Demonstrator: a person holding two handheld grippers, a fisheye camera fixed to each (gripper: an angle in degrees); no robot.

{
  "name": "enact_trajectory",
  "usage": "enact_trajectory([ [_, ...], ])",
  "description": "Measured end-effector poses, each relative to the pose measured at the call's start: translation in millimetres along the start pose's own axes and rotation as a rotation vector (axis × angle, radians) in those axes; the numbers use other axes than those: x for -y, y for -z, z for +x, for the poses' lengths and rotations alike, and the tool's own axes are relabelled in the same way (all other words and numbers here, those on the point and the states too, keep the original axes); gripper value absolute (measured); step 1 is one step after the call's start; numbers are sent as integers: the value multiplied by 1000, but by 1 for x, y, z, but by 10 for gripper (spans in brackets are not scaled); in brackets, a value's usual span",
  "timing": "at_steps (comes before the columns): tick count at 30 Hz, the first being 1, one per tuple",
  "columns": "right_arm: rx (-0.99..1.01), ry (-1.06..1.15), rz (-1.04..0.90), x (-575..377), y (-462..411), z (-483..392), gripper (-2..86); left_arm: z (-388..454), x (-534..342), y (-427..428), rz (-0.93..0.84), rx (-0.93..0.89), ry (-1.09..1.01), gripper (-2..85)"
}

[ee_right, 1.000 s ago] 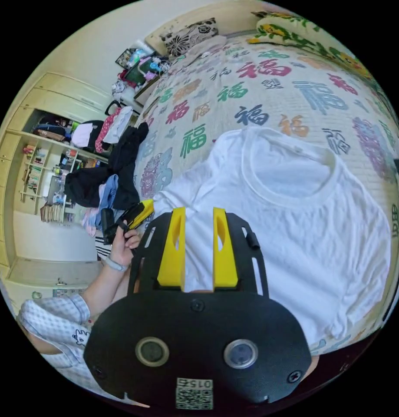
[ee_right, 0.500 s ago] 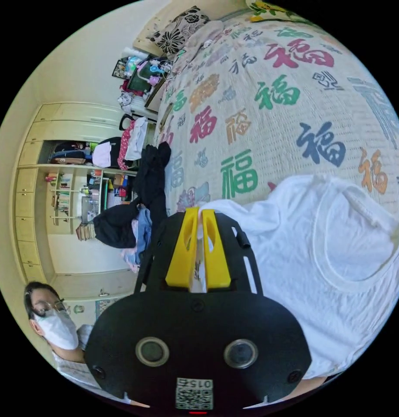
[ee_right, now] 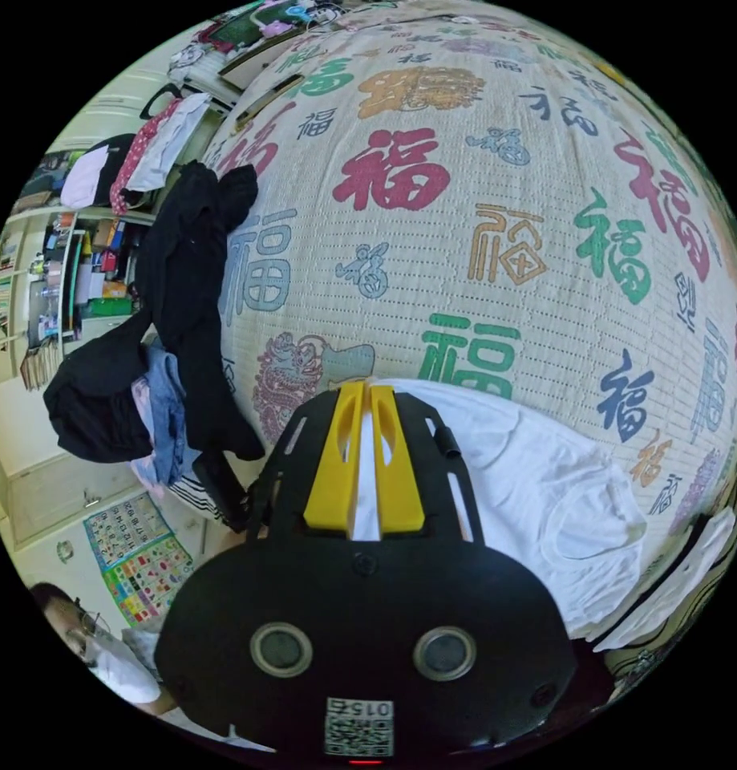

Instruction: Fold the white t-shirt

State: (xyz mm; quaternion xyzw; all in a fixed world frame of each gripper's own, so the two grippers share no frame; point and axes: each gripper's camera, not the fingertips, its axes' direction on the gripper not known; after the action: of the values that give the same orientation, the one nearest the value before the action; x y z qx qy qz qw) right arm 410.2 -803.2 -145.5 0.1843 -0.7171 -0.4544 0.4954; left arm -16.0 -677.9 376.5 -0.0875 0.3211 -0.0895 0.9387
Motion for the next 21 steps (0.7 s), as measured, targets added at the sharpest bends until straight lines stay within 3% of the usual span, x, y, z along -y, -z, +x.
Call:
enact_trajectory([
  [5, 230, -65, 70, 7, 11, 30, 3, 8, -3, -24, 20, 76, -30, -3],
  [10, 292, -60, 87, 29, 2, 26, 6, 34, -9, -12, 92, 177, -81, -6],
  [16, 181, -55, 0, 66, -47, 5, 16, 42, -20, -36, 9, 310, -101, -6],
  [21, -37, 41, -109, 89, -45, -30, 34, 42, -39, -64, 5, 387, -86, -6],
])
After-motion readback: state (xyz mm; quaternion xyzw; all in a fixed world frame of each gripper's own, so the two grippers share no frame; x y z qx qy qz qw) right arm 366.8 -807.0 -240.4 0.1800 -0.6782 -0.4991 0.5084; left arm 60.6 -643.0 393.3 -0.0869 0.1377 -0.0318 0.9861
